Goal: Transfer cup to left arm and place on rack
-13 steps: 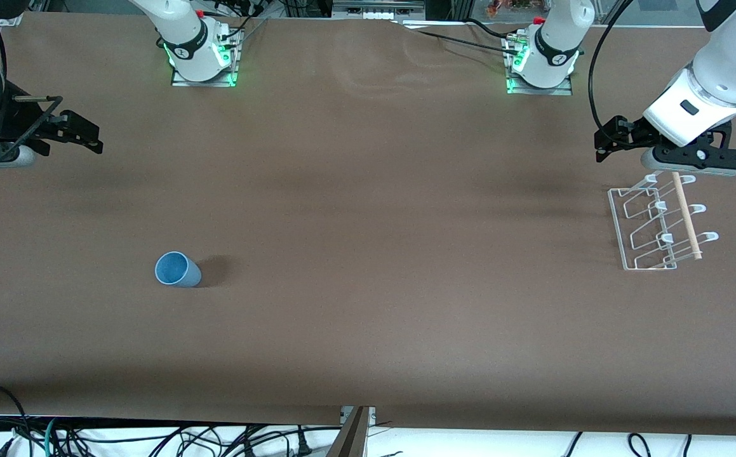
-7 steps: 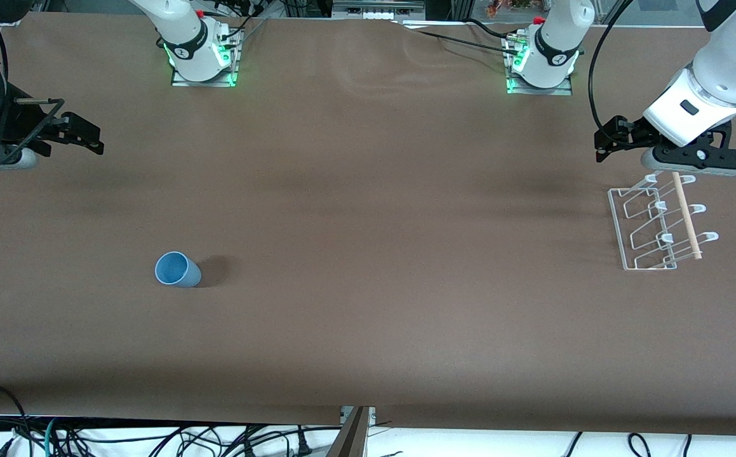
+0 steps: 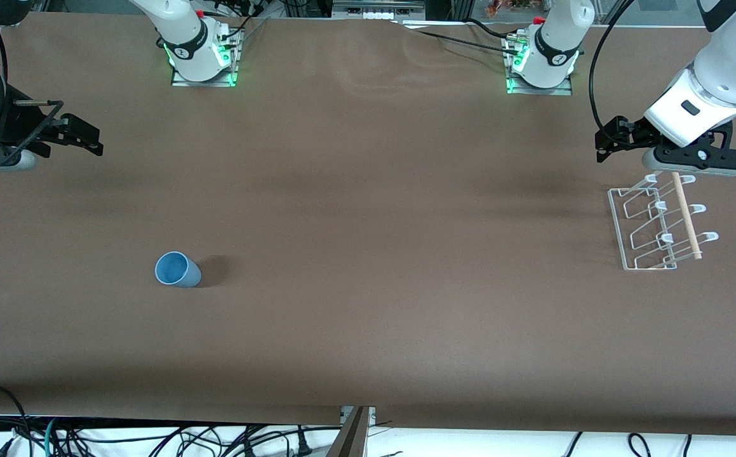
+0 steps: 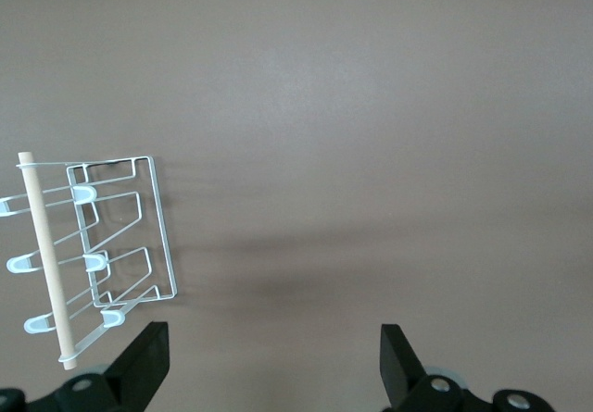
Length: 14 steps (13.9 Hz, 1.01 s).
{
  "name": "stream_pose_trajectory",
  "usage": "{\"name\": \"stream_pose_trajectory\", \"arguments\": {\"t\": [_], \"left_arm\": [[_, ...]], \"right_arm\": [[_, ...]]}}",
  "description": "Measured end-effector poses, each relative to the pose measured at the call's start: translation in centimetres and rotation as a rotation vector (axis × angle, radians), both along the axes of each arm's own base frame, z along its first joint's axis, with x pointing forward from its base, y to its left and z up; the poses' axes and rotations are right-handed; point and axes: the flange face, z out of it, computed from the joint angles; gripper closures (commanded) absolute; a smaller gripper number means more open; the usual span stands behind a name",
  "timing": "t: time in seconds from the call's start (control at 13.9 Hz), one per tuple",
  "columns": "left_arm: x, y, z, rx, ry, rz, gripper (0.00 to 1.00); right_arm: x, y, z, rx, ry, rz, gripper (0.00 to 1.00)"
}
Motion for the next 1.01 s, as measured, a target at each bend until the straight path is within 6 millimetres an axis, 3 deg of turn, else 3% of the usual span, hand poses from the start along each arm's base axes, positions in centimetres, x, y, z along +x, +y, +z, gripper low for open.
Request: {"name": "stream_pose_trajectory", "arguments": {"t": [1.01], "left_arm": [[0.0,0.1,-0.1,0.000,0.001,0.002,0.00]], "right_arm": [[3.7,0.2,-6.0,-0.009,0.027,-0.003,0.01]]}}
